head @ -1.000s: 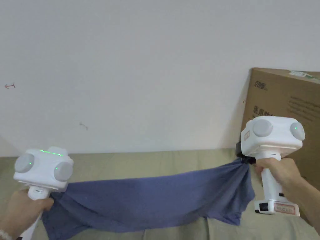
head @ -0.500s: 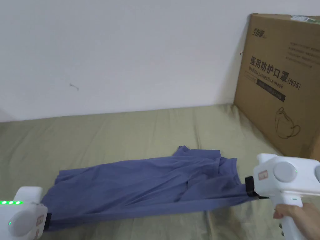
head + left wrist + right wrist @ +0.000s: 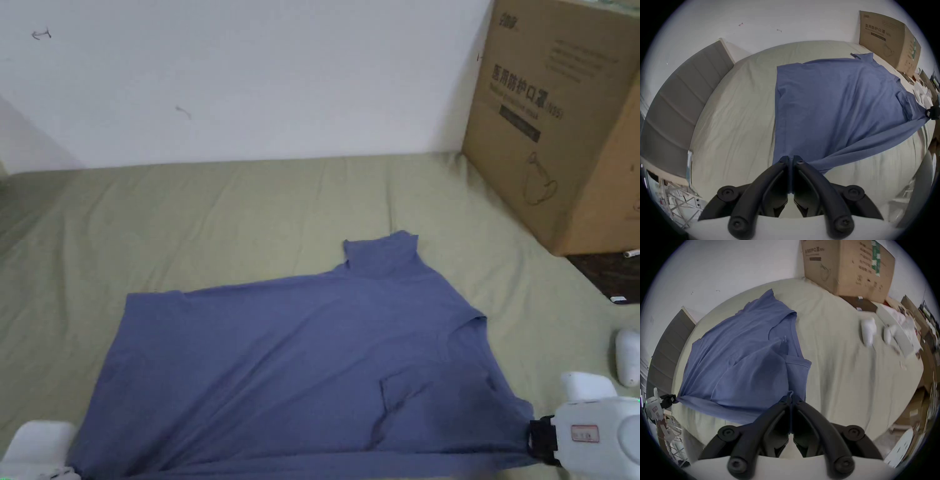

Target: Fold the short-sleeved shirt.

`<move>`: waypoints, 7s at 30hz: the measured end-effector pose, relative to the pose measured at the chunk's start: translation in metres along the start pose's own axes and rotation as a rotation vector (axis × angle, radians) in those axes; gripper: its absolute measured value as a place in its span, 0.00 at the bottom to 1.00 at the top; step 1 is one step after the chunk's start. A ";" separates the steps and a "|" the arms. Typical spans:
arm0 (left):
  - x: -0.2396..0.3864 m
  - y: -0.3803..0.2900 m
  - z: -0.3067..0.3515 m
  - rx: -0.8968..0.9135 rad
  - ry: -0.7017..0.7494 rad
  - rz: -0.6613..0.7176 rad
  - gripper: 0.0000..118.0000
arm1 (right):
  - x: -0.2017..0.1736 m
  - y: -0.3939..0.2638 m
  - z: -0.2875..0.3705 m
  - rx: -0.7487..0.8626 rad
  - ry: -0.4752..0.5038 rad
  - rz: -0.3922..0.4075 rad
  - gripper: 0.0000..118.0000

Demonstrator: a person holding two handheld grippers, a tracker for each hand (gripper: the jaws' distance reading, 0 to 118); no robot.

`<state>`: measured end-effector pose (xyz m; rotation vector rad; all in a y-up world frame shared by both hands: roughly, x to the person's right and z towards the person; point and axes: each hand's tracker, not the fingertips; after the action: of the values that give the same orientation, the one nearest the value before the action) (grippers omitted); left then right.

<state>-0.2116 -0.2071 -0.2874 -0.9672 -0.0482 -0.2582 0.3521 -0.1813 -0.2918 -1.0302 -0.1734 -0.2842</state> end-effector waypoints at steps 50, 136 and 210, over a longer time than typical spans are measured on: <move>-0.033 -0.075 0.021 -0.034 -0.200 0.320 0.00 | -0.005 -0.150 0.042 -0.023 -0.006 0.090 0.00; -0.029 -0.002 -0.052 -0.104 -0.093 0.309 0.03 | 0.062 -0.086 -0.041 0.007 0.062 -0.018 0.16; -0.027 0.066 -0.036 0.012 -0.159 0.211 0.00 | -0.029 0.092 -0.065 0.093 0.007 0.089 0.70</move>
<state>-0.2250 -0.1956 -0.3649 -0.9714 -0.0924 0.0133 0.3537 -0.1888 -0.4076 -0.9420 -0.1323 -0.1972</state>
